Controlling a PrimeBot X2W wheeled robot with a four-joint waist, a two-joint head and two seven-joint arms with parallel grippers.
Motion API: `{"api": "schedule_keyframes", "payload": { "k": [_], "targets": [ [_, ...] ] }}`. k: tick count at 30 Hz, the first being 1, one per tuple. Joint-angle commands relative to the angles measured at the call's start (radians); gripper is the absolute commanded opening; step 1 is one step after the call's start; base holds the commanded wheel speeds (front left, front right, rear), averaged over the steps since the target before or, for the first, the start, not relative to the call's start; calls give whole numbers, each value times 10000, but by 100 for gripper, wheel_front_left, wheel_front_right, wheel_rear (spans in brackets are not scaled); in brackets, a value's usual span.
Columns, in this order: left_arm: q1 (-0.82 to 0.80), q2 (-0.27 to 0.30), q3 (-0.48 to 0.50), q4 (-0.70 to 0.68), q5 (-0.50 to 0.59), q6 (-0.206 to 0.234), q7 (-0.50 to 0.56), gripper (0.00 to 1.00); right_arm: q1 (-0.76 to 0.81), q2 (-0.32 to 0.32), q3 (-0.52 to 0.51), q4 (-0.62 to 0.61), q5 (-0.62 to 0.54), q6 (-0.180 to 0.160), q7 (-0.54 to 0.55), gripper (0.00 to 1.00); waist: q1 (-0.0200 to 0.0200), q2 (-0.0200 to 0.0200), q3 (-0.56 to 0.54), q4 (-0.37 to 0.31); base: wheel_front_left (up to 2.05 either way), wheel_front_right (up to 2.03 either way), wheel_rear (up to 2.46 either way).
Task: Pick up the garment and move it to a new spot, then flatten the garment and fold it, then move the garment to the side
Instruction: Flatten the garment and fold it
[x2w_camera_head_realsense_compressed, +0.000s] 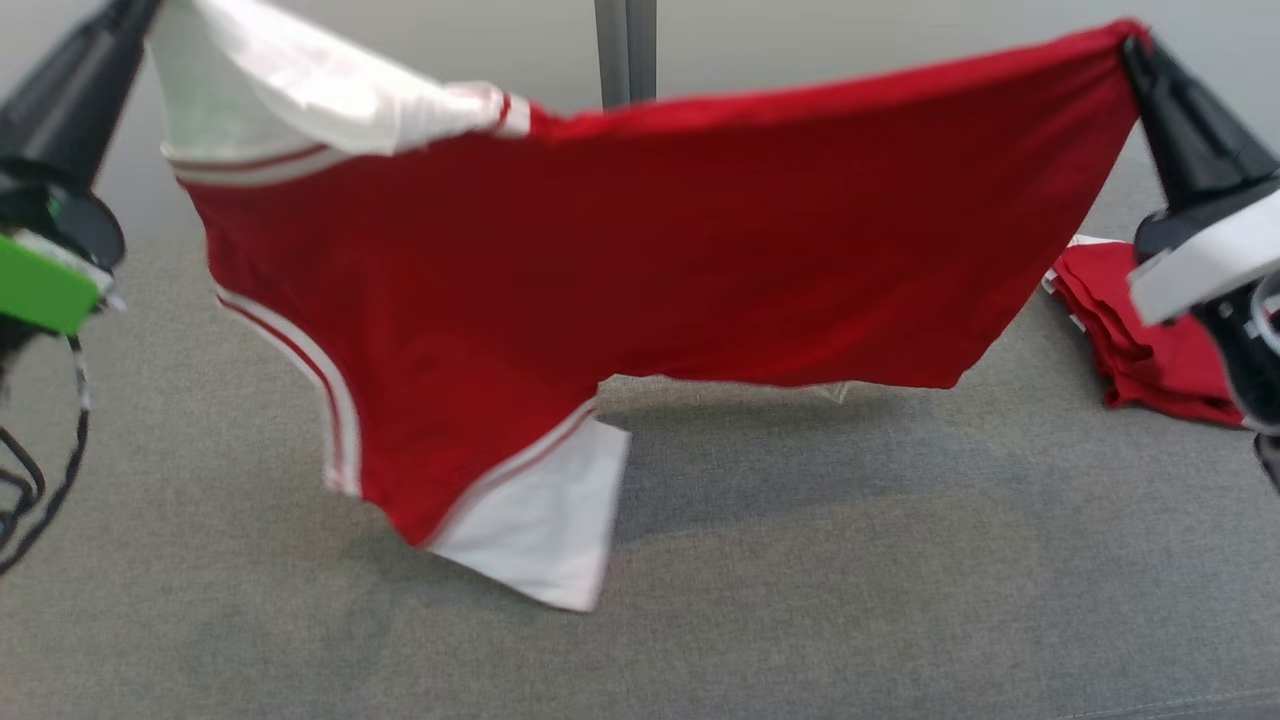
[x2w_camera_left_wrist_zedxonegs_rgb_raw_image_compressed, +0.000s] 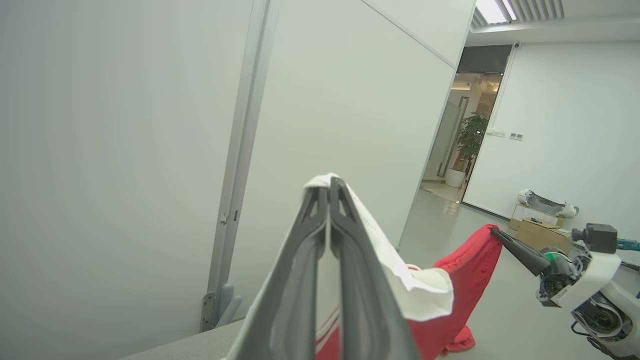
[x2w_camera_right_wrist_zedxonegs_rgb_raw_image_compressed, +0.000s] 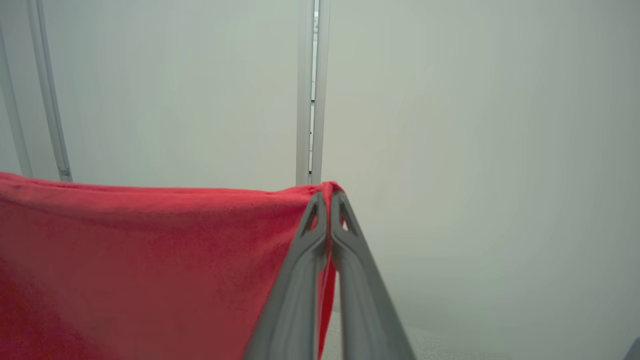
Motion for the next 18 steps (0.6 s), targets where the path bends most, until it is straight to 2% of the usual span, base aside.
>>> {"api": "schedule_keyframes", "payload": {
  "k": [1, 5, 12, 18],
  "targets": [
    [-854, -257, 327, 299, -90, -22, 49, 0, -805, -280, -205, 48, 399, -16, 274, 0, 0, -1, -212, -25, 0, 0, 0],
    [-1711, -563, 530, 714, -311, -22, 305, 0, -1693, -520, -351, 188, 792, -14, 574, 0, 0, -1, -249, -11, 0, 0, 0],
    [-3423, -1061, 493, 1593, -537, -20, 1419, 0, -3331, -827, -221, 576, 1174, -16, 1125, 0, 0, -1, -164, -95, 0, 0, 0],
    [-4373, -1219, 267, 2722, -462, 88, 2326, 0, -4250, -336, 351, 1430, 1172, -16, 1528, 0, 0, -1, 289, -396, 0, 0, 0]
  ]
}}
